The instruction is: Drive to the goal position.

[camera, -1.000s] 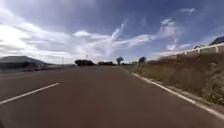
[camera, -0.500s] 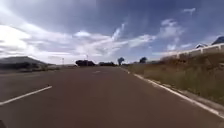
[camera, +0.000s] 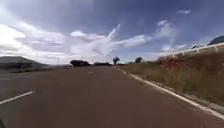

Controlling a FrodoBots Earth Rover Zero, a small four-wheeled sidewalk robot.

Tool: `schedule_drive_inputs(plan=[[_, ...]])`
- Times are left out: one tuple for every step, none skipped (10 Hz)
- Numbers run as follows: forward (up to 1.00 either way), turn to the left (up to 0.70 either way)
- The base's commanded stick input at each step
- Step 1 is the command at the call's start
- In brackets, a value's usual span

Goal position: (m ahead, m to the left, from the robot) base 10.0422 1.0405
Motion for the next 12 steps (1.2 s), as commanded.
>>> schedule_drive_inputs(plan=[[1.0,0.0],[1.0,0.0],[1.0,0.0],[1.0,0.0],[1.0,0.0],[1.0,0.0],[1.0,0.0],[1.0,0.0],[1.0,0.0],[1.0,0.0],[1.0,0.0],[1.0,0.0]])
